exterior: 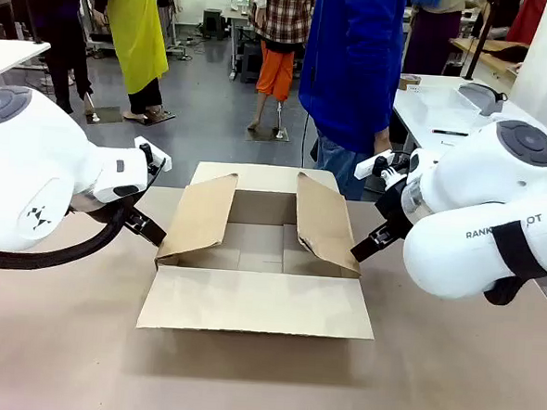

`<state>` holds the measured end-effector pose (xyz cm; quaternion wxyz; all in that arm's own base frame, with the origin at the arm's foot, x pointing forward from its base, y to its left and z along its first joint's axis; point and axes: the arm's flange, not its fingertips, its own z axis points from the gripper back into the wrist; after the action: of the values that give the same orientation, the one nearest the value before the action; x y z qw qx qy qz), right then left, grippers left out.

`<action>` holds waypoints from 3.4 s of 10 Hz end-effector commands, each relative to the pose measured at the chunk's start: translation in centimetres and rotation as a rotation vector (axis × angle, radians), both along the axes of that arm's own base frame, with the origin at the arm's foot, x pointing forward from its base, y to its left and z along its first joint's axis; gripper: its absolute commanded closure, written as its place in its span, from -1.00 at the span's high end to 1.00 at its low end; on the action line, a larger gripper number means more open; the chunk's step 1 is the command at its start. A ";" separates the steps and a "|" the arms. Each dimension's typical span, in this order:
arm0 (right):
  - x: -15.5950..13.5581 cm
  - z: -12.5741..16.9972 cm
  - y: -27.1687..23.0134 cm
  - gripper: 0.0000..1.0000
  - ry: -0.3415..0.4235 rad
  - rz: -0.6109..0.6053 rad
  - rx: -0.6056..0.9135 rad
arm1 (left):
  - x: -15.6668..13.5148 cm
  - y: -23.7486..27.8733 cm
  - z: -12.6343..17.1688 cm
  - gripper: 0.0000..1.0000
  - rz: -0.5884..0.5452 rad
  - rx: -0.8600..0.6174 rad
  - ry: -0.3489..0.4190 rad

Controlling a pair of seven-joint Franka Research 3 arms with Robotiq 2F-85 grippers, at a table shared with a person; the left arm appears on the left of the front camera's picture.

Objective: Pack the gift set into the box.
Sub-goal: Place both hands on the side flaps of the Package Box and spread them outward.

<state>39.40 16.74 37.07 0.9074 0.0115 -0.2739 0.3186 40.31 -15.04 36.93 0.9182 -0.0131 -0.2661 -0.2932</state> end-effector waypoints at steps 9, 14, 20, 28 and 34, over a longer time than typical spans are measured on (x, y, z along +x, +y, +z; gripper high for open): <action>0.1 0.0 0.0 1.00 -0.001 0.001 0.001 | 0.0 -0.1 0.1 1.00 -0.001 -0.001 -0.003; 0.1 0.0 0.0 1.00 -0.001 0.001 0.001 | 0.0 -0.1 0.1 1.00 -0.001 -0.001 -0.003; -1.7 4.8 -8.0 1.00 0.184 -0.117 0.006 | -5.3 9.2 6.9 1.00 0.124 0.018 0.073; -10.7 15.8 -35.7 1.00 0.355 -0.390 1.093 | -13.9 34.1 15.0 1.00 0.122 -1.256 0.228; -12.8 12.6 -41.1 1.00 0.359 -0.514 1.248 | -15.7 38.1 13.0 1.00 0.218 -1.415 0.135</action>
<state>27.12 -24.57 48.06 0.8102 0.5160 -0.2397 -0.1409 25.28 23.08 48.75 0.7277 -0.5959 -0.3336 0.0643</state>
